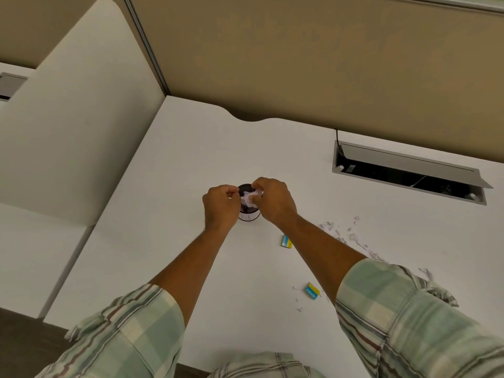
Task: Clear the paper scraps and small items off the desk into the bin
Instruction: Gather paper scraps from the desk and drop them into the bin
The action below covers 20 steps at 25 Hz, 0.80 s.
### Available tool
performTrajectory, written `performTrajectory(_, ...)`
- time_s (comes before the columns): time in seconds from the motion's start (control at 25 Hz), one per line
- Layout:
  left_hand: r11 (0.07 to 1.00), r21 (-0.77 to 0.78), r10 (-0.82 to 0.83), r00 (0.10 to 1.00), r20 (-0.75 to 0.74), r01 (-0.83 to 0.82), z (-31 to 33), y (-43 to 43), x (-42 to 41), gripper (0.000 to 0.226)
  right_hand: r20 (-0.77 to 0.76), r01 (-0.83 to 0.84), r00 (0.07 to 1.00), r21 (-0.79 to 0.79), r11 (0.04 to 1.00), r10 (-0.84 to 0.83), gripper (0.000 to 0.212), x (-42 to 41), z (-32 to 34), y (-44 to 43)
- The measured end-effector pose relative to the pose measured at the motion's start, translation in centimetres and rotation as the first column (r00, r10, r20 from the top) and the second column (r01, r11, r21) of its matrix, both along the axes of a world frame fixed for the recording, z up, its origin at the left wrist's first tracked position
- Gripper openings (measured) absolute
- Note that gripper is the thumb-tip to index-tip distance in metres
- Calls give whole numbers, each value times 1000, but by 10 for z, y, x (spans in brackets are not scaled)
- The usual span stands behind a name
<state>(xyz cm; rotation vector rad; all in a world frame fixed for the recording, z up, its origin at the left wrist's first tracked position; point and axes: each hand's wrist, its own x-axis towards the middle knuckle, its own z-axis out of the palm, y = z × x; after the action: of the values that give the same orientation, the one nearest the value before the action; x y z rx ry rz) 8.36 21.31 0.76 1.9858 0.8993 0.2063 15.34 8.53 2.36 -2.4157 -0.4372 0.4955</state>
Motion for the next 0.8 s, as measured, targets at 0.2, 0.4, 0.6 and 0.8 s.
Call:
performTrajectory(0.2, 998, 32, -49, 998, -25, 50, -5, 5, -3, 22, 32, -31, 999, -26, 999, 32, 27, 0, -4, -1)
performTrajectory(0.4, 963, 104, -243, 967, -76, 250, -6, 2, -13, 20, 279, -241, 887, -400, 884, 368, 24, -17, -7, -12)
performTrajectory(0.6, 906, 185, -372, 924, -83, 381, -11, -1, -20, 24, 244, -376, 808, -486, 789, 536, 30, -23, -13, -12)
performTrajectory(0.8, 896, 203, -397, 917, -25, 394, -17, 0, -23, 21, 125, -486, 750, -563, 669, 650, 52, -12, -18, -13)
